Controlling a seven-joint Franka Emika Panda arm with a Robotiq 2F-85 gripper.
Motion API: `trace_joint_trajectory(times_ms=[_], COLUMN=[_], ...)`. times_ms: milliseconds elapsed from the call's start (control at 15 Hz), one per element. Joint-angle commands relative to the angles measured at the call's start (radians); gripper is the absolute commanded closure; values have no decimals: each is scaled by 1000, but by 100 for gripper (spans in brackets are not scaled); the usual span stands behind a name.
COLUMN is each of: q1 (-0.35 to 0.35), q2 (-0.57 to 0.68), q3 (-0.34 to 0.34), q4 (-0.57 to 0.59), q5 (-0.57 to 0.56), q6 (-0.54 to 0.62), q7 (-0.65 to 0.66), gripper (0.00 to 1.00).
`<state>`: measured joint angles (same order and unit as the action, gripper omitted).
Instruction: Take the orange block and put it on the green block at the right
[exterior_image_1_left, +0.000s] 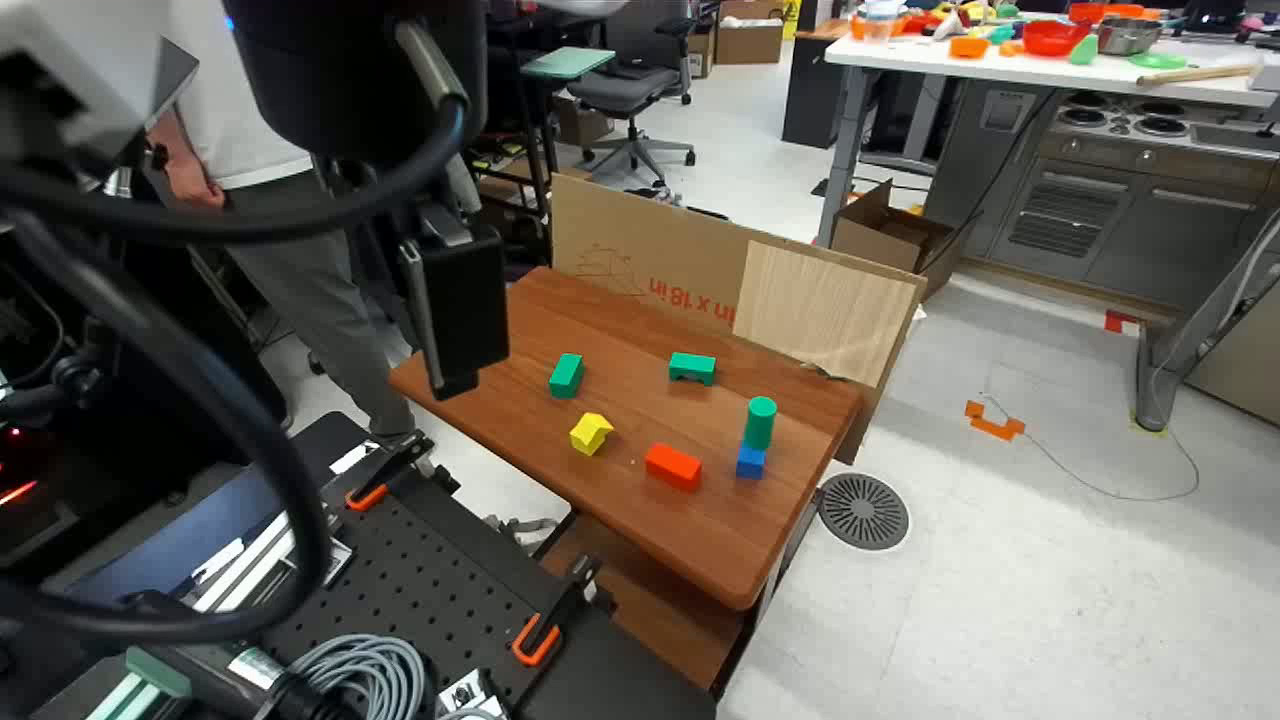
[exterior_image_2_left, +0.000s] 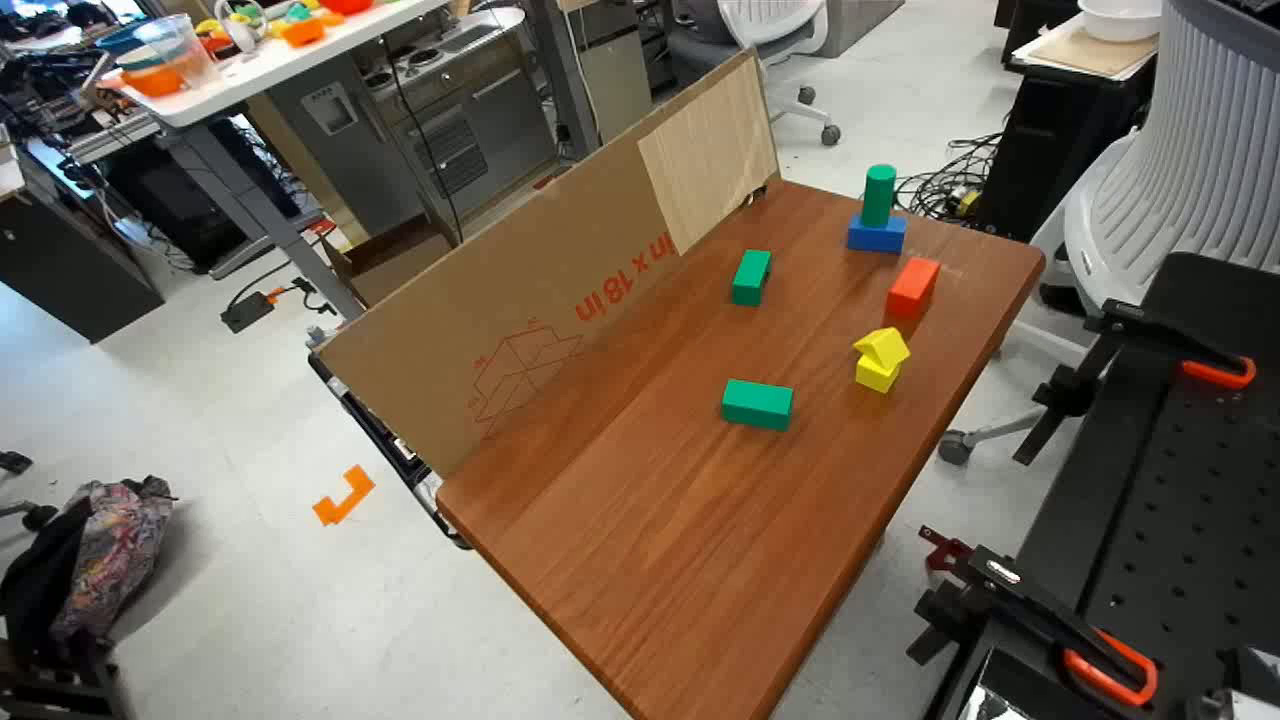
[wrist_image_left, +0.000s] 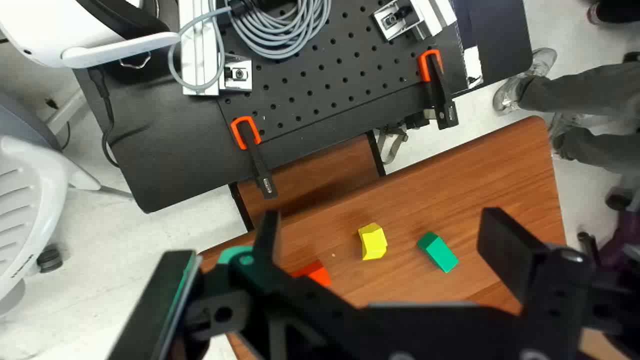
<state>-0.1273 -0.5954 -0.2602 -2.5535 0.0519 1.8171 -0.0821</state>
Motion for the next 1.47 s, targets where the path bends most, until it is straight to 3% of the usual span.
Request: trace_joint_trajectory(times_ms=[0, 733, 1000, 1200, 1400], q1=[-23, -23, -28, -29, -19], q2=[4, 4, 71, 142, 258], q3=[20, 20, 35, 36, 42], q4=[1, 1, 15, 18, 21], q5=[11, 11, -6, -8, -14], q6=[-2, -2, 23, 99, 248], q7=[-11, -11, 21, 29, 26], gripper=[0, 0, 0, 0, 0])
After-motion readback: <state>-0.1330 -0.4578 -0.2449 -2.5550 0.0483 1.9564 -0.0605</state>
